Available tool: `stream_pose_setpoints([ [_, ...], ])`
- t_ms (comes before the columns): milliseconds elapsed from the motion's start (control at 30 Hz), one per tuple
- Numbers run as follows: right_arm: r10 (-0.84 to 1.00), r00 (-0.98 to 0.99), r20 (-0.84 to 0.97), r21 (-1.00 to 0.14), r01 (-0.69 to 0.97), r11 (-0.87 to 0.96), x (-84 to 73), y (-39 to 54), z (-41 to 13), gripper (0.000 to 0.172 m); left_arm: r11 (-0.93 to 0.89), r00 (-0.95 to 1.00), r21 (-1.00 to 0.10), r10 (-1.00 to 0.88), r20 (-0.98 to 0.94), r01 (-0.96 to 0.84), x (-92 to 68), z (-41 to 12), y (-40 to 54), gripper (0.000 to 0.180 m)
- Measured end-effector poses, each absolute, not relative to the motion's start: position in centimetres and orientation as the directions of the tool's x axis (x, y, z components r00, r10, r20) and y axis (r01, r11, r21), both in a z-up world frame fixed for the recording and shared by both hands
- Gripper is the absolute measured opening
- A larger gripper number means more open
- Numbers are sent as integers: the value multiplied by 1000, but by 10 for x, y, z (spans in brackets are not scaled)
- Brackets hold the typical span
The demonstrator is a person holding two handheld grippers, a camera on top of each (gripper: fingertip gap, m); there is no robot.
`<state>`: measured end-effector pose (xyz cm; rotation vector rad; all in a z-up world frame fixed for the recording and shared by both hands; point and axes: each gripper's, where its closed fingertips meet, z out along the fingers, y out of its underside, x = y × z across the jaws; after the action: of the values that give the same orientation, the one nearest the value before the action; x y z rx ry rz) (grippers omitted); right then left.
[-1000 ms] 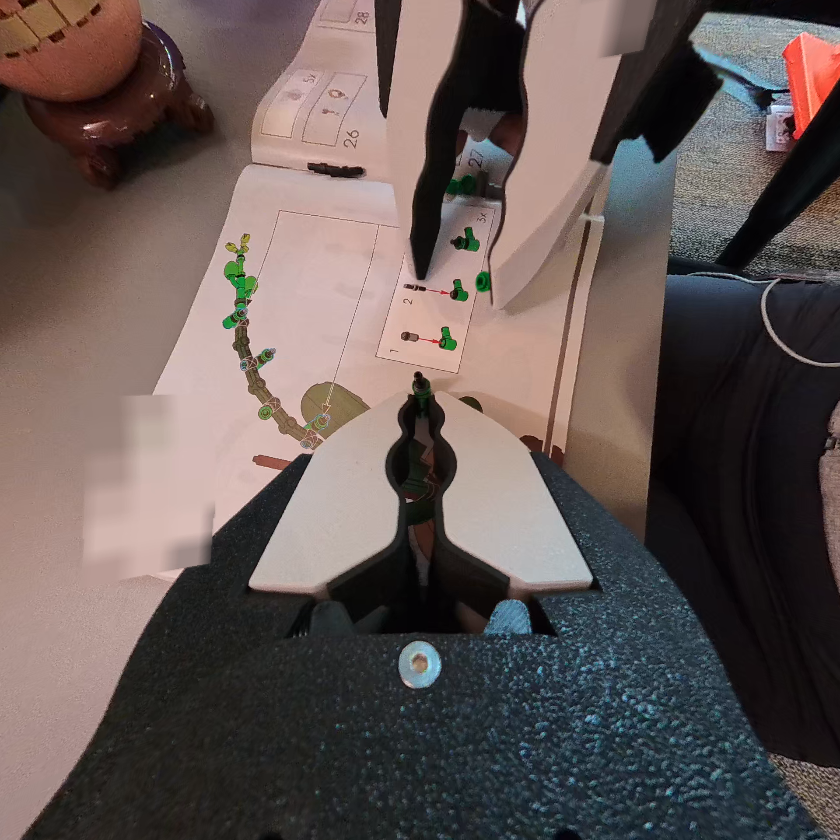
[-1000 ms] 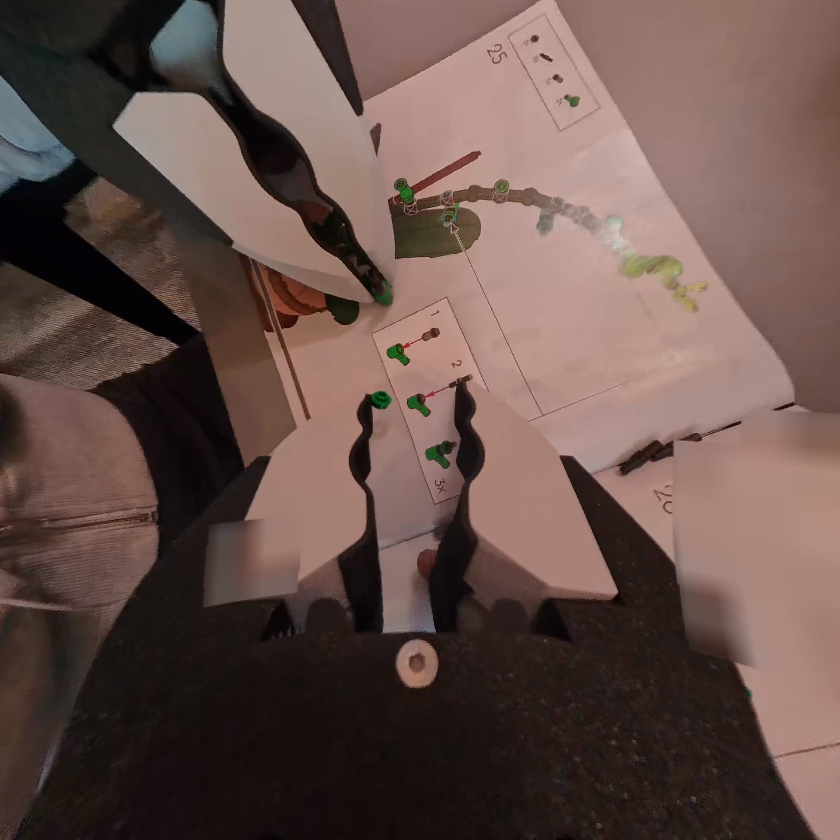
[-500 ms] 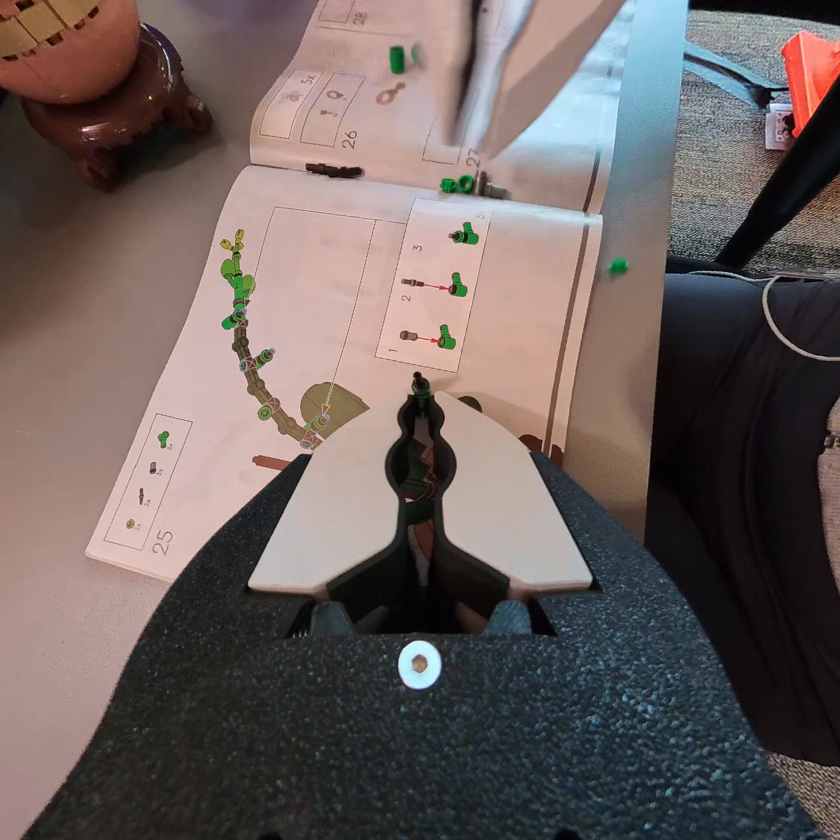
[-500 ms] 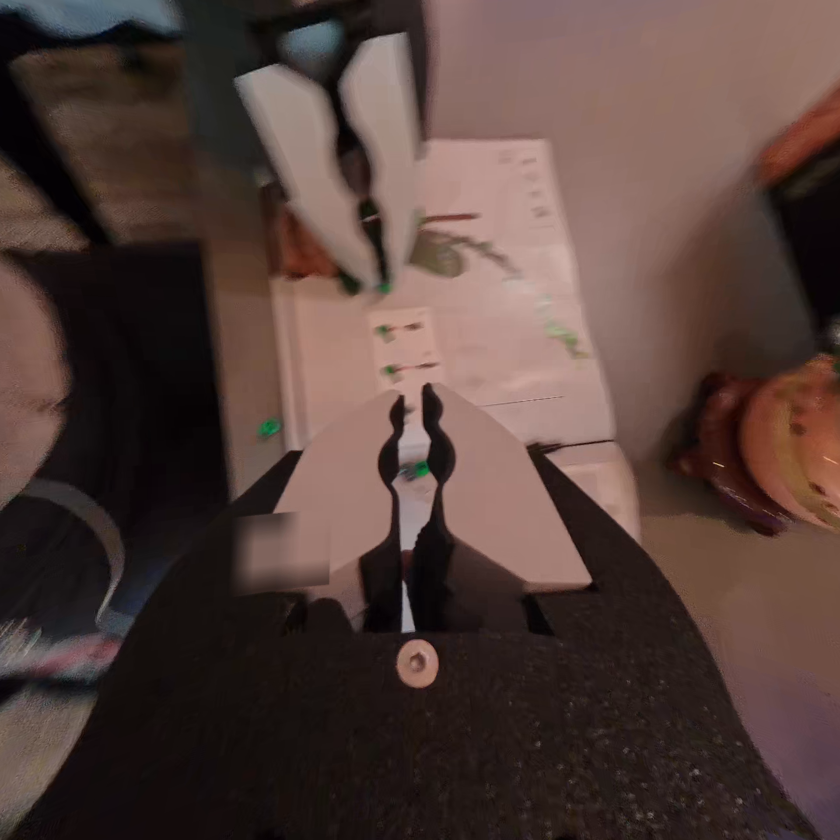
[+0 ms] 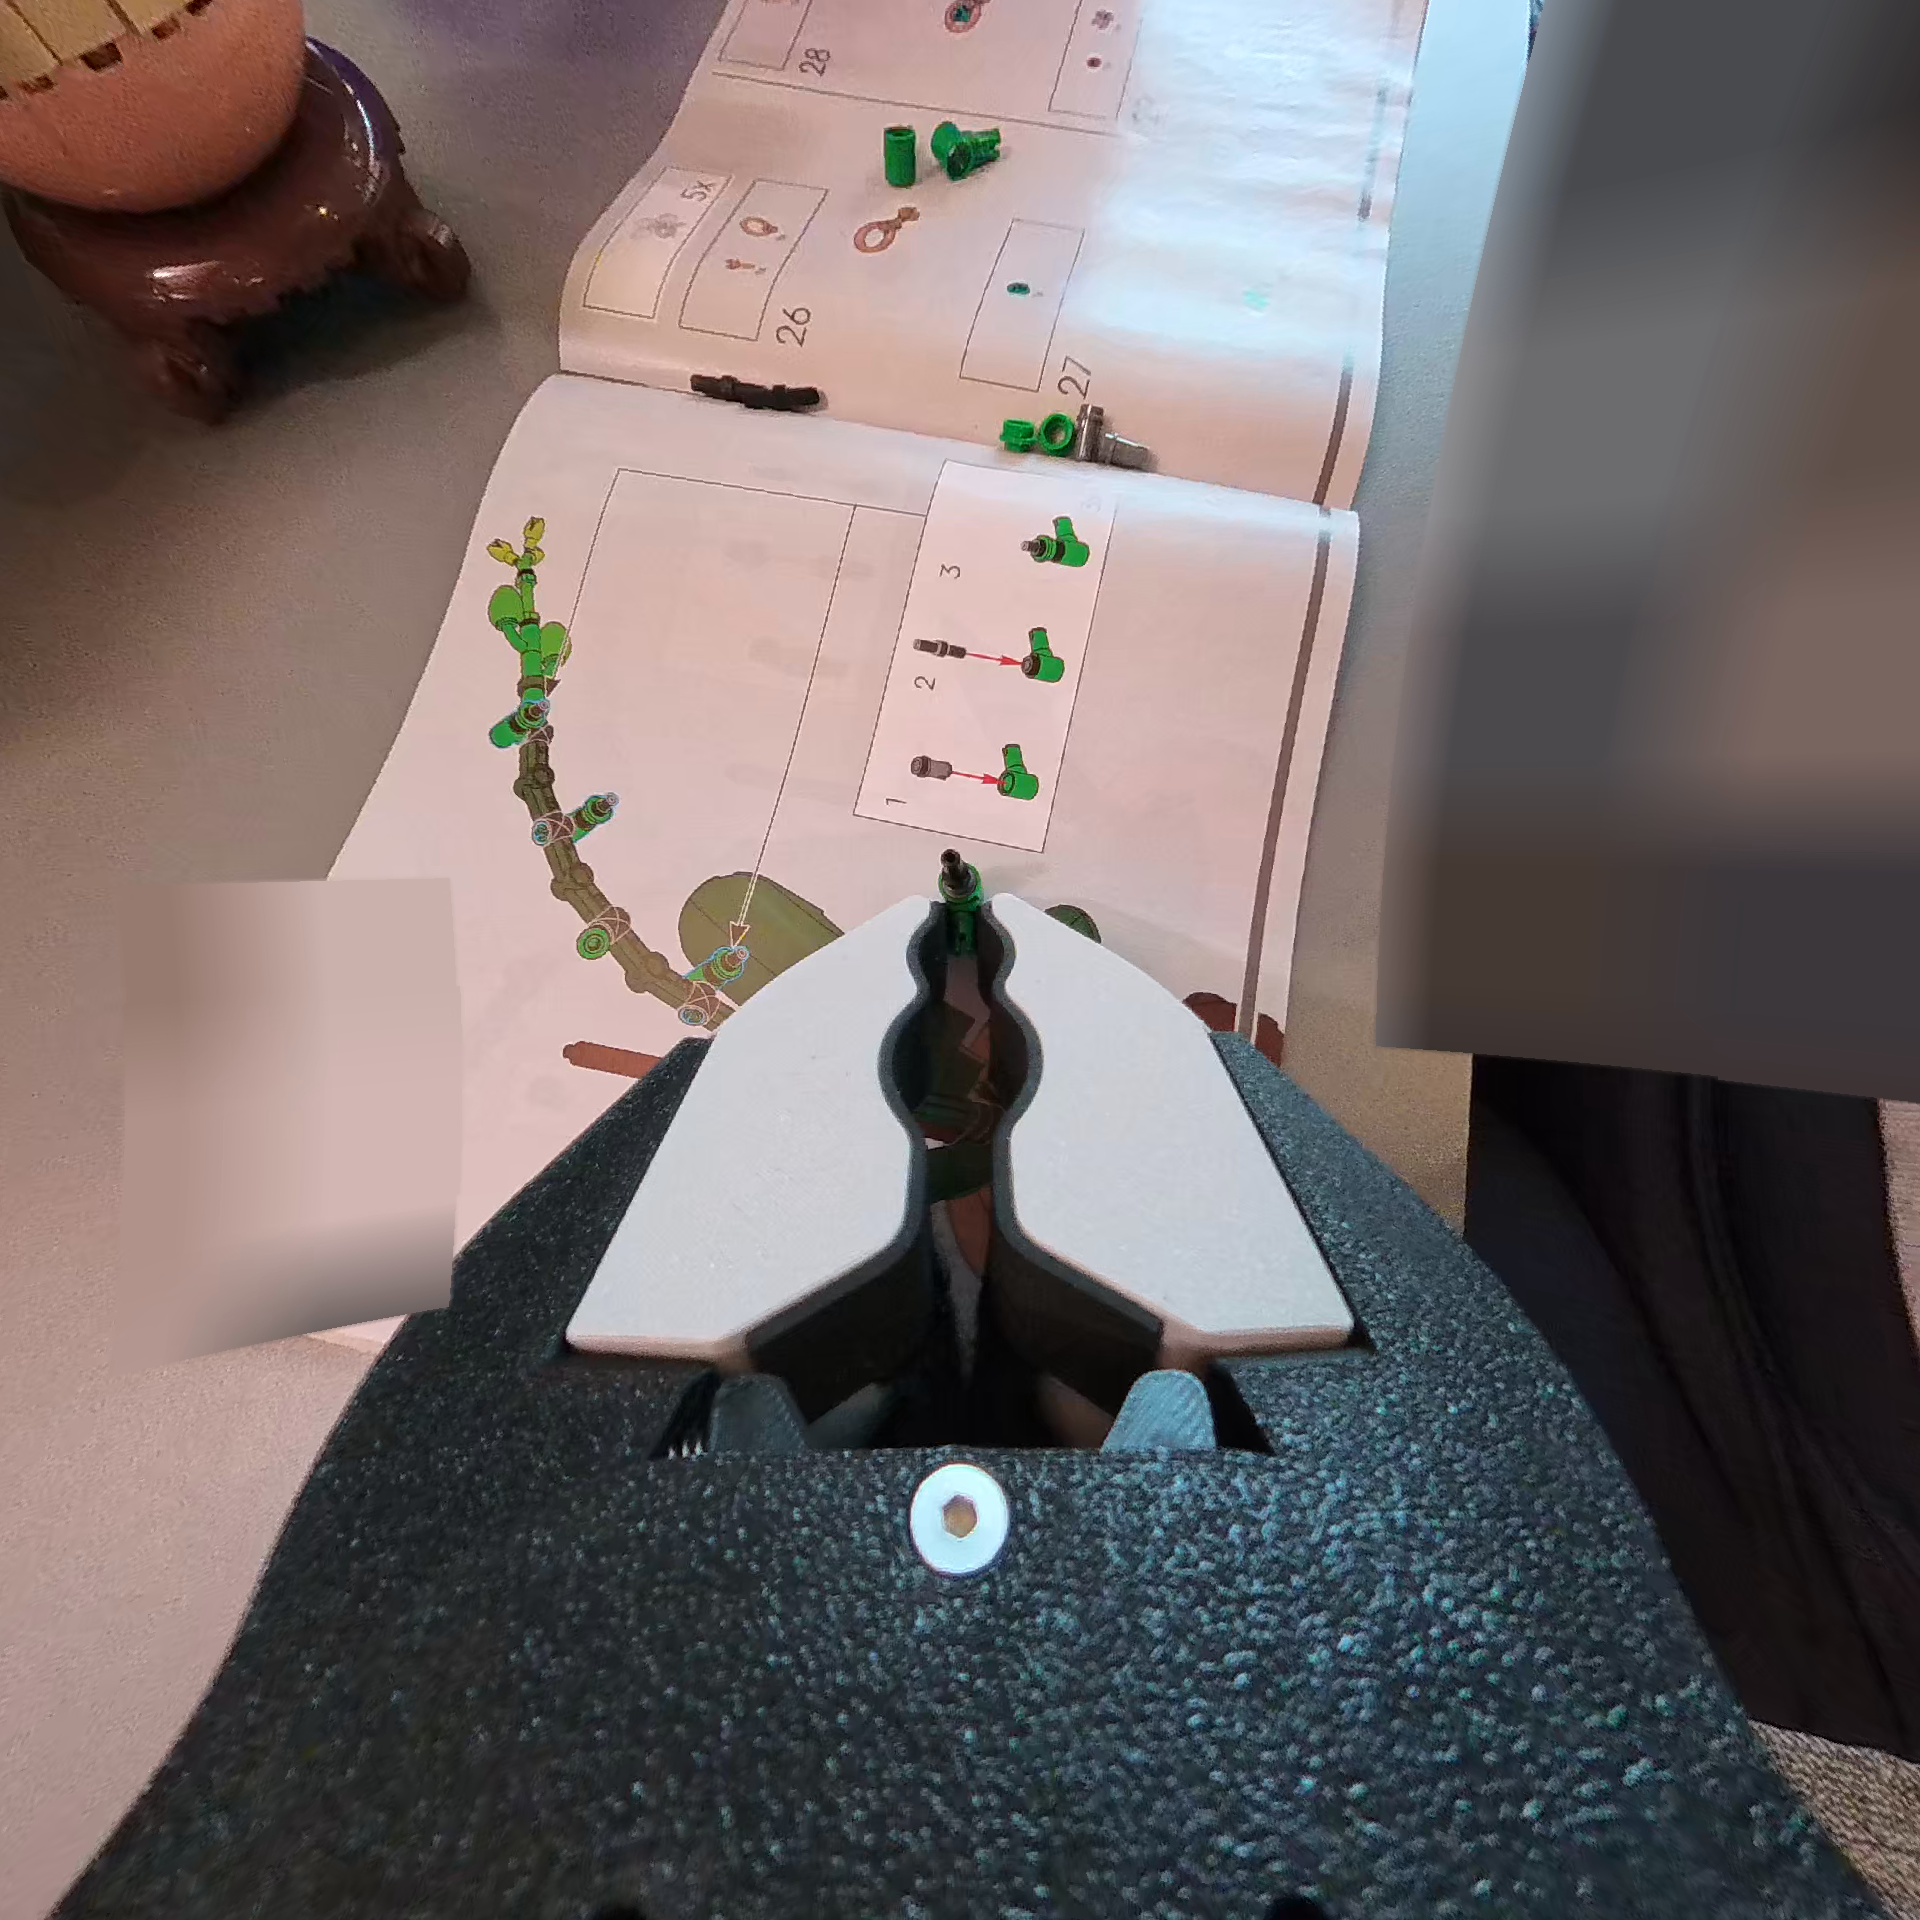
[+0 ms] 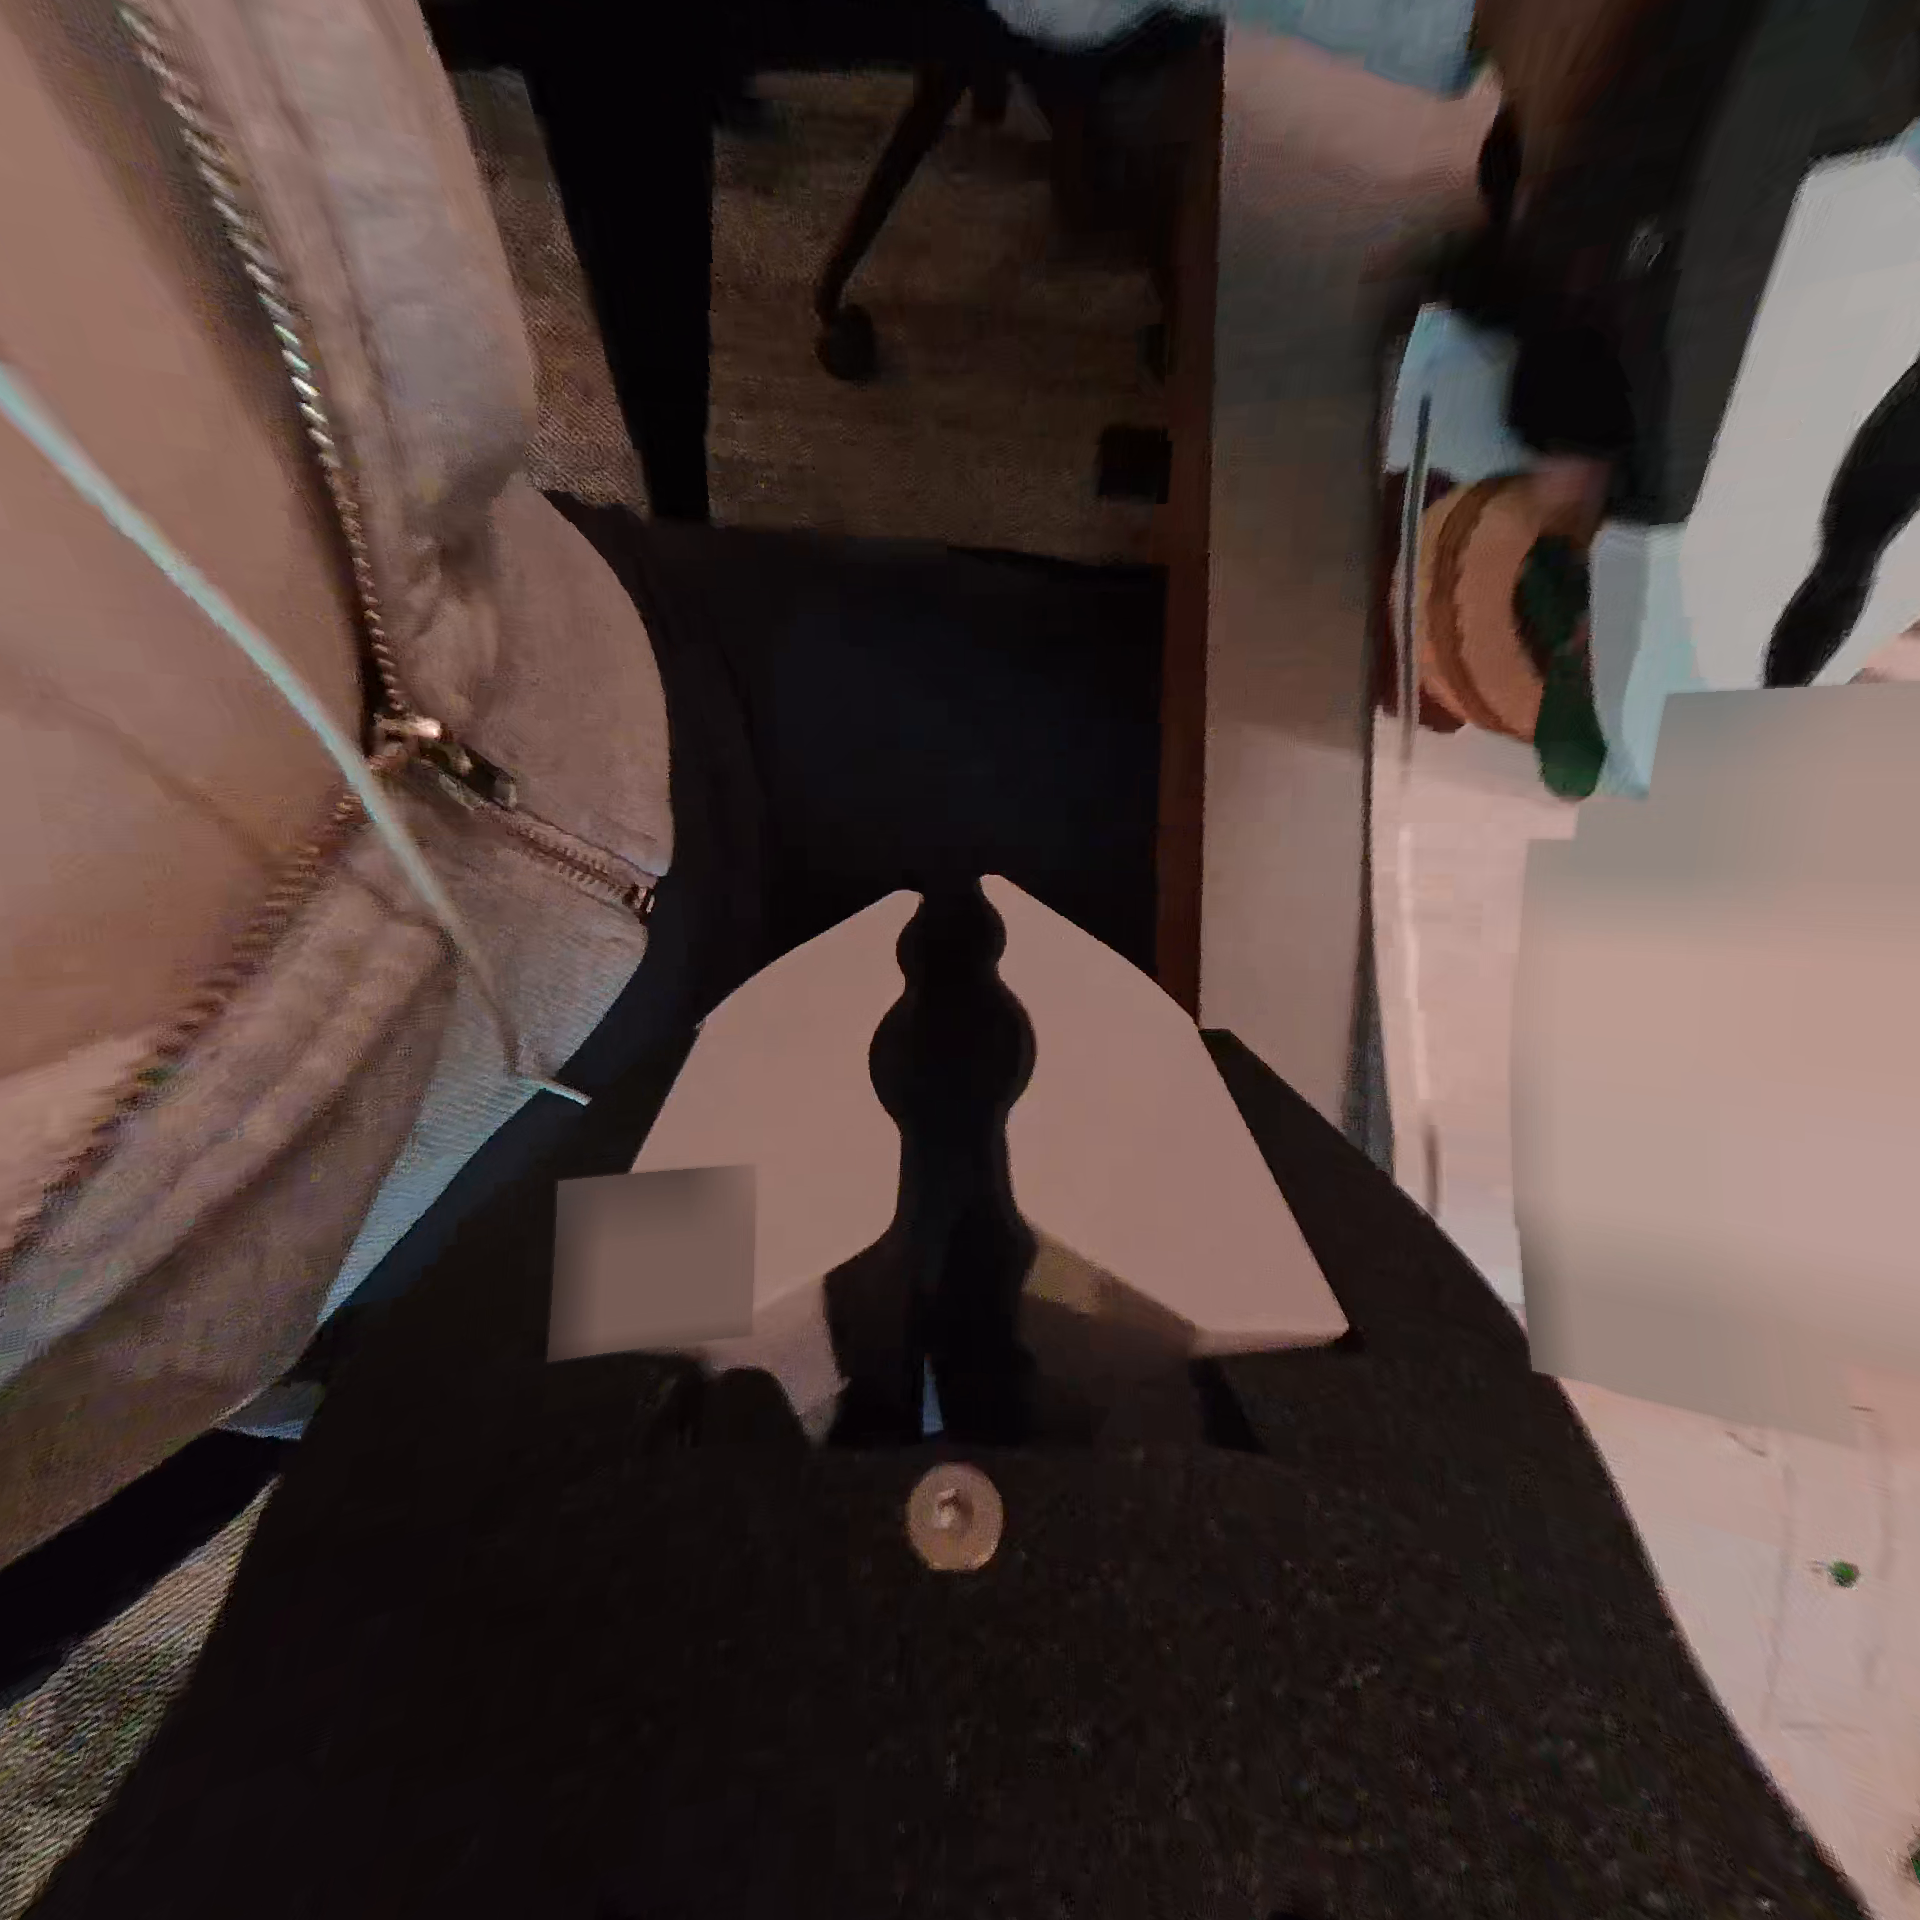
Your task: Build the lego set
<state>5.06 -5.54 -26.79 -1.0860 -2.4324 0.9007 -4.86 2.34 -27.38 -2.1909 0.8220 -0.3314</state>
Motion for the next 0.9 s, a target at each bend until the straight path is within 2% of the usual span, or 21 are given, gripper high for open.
stream_pose_setpoints([
  [67,829,-551,92,-565,657,500,51,-48,-304,9,-508,759,-737,-651,-10,-445,-49,-274,23,4],
  [100,878,-456,147,-556,696,455,45,-42,-322,9,-509,759,-737,-651,-8,-445,-48,-274,23,4],
  [167,934,-340,111,-584,738,338,37,-45,-356,18,-507,758,-737,-652,-11,-447,-48,-274,23,4],
  [233,948,-299,109,-572,761,306,28,-46,-382,27,-504,758,-737,-652,-16,-449,-48,-274,24,4],
  [400,867,-453,210,-385,776,499,23,-49,-422,24,-494,754,-737,-656,-34,-462,-48,-274,23,4],
  [500,849,-477,228,-326,784,528,27,-47,-434,22,-488,752,-737,-657,-42,-468,-48,-274,23,4],
  [633,837,-479,265,-308,780,544,24,-45,-437,18,-486,751,-738,-659,-43,-468,-47,-274,23,4],
  [767,824,-496,273,-305,768,563,22,-46,-440,6,-484,751,-738,-658,-47,-471,-47,-274,23,4],
  [900,863,-434,258,-441,742,505,18,-47,-418,6,-483,751,-739,-658,-47,-470,-47,-274,23,4],
])
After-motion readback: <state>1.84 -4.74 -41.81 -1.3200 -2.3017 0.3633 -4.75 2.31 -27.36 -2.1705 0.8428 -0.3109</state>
